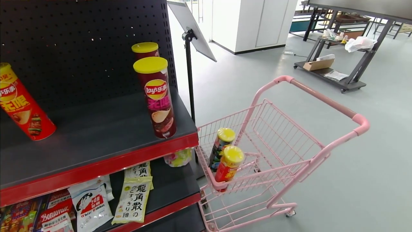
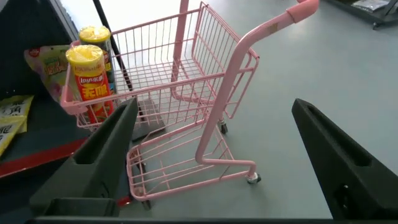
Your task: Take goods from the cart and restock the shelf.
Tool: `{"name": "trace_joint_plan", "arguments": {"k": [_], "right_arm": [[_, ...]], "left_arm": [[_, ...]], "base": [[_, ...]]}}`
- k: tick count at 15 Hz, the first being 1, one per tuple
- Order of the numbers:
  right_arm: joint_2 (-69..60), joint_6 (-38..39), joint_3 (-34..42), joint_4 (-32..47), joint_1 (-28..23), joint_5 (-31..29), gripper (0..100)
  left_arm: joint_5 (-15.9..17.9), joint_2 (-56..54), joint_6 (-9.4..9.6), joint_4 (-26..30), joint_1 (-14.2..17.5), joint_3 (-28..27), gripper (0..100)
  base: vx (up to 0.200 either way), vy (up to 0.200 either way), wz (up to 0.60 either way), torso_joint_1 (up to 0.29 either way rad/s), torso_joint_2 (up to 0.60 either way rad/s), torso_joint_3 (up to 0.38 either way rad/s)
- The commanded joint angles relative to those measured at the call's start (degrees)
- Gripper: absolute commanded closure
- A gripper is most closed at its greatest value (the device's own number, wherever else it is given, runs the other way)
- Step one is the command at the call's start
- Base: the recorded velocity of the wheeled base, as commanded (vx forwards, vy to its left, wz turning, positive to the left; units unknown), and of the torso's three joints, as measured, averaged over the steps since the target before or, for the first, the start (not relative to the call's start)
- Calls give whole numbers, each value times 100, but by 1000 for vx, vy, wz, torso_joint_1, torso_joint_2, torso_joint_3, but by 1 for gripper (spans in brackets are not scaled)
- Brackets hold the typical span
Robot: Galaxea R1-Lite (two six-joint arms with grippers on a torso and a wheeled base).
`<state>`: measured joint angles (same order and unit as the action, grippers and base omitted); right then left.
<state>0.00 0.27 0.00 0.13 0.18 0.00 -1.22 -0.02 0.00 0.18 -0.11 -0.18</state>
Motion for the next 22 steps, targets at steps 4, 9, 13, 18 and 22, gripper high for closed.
{"name": "trace_joint_plan", "arguments": {"k": [4, 9, 13, 18, 22], "right_arm": [[9, 8, 0, 4, -1, 0, 0], [9, 8, 0, 4, -1, 0, 0], [18, -27, 0, 4, -1, 9, 0], [2628, 966, -2338, -22, 201, 360, 0], [5142, 193, -2830, -954, 1221, 1072, 0]], "left_arm": [[-1, 2, 0, -1, 2, 1, 0], [-1, 2, 0, -1, 2, 1, 0], [-1, 2, 0, -1, 2, 1, 0], [-1, 2, 0, -1, 2, 1, 0], [-1, 2, 9, -1, 2, 1, 0]], "base": [[0, 0, 0, -146, 391, 237], [0, 0, 0, -191, 536, 337], [0, 0, 0, -119, 388, 259], [0, 0, 0, -11, 31, 23], [0, 0, 0, 0, 0, 0]]}}
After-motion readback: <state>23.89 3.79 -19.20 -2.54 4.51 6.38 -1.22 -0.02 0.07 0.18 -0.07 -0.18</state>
